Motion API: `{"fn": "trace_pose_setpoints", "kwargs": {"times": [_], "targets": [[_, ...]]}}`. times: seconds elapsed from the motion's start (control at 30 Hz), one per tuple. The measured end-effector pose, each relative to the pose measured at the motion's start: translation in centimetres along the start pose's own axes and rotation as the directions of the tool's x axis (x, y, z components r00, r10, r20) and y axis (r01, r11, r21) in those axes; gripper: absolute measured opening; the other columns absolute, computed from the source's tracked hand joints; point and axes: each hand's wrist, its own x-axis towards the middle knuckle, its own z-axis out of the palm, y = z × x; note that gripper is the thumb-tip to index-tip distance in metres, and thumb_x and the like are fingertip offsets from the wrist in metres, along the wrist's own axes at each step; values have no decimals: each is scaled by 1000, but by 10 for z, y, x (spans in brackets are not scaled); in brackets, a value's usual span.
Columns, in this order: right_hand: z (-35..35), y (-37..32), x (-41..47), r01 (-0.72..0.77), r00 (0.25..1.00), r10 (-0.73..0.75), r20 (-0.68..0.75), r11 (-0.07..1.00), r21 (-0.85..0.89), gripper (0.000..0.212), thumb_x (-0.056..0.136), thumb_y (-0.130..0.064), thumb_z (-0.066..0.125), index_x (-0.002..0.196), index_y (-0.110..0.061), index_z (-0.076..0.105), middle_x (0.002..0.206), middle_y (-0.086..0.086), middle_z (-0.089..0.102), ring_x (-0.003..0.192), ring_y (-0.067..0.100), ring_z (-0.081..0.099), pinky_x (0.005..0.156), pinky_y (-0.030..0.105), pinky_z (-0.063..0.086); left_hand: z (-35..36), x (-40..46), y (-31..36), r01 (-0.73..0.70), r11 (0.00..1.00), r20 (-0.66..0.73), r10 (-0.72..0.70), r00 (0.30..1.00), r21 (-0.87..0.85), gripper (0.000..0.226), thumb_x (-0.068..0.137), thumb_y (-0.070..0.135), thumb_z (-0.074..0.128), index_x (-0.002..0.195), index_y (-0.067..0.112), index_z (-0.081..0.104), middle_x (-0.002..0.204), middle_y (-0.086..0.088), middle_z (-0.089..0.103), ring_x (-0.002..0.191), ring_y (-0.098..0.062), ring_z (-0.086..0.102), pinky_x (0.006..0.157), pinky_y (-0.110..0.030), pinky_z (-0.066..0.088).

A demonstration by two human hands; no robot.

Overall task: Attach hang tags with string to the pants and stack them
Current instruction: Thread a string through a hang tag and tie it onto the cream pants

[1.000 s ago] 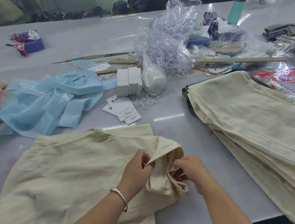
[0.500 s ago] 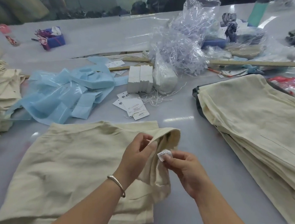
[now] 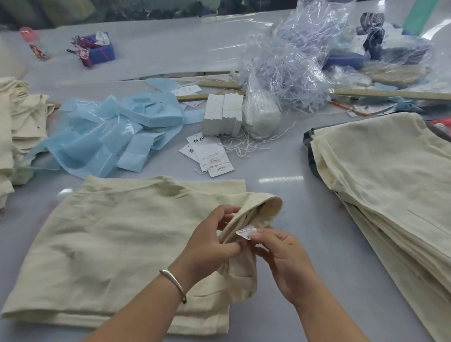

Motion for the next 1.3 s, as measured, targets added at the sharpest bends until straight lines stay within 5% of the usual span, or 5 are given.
{"fn": "trace_pose_setpoints", "kwargs": {"times": [0.2, 0.43, 0.9, 1.13, 1.3], "targets": [[-3, -2, 4, -14, 994, -18, -104, 955, -297, 11, 75, 2, 70, 69, -7, 73, 72, 3, 68, 67, 9, 63, 62, 17, 50, 0, -6, -6, 61, 998, 14, -61, 998, 13, 56, 64, 17, 70, 116, 34, 58, 112, 1, 63, 99, -10, 61, 79, -22, 54], [38, -23, 31, 229, 799, -578, -166, 549, -804, 25, 65, -8, 65, 67, -23, 45, 71, -8, 45, 59, 11, 43, 62, 21, 36, -39, -4, -5, 113, 993, -7, -114, 994, -13, 37, 77, 8, 76, 108, 27, 66, 104, 4, 68, 86, -6, 66, 71, -12, 49], [255, 55, 181, 255, 964, -179, 197, 402, -880, 29, 75, -20, 66, 59, -24, 43, 63, -9, 47, 61, 6, 43, 53, 18, 27, -265, 26, -92, 295, 947, -457, -319, 831, -125, 20, 86, 1, 62, 81, 18, 71, 68, 8, 69, 62, -6, 62, 58, -12, 45], [344, 77, 289, 184, 944, -328, 18, 482, -857, 27, 83, -25, 69, 105, -22, 54, 103, -8, 57, 95, 16, 54, 75, 24, 39, -401, 112, -130, 427, 881, -728, -429, 535, -205, 22, 83, 18, 71, 96, 18, 54, 95, 3, 61, 84, -17, 59, 69, -28, 41], [381, 83, 349, -65, 984, -96, -151, 597, -799, 52, 80, -25, 76, 121, -9, 50, 103, 3, 57, 104, 26, 57, 83, 31, 43, -429, 157, -153, 449, 848, -657, -511, 554, -282, 50, 80, 23, 76, 118, 14, 45, 94, -1, 64, 84, -25, 63, 71, -29, 42]]}}
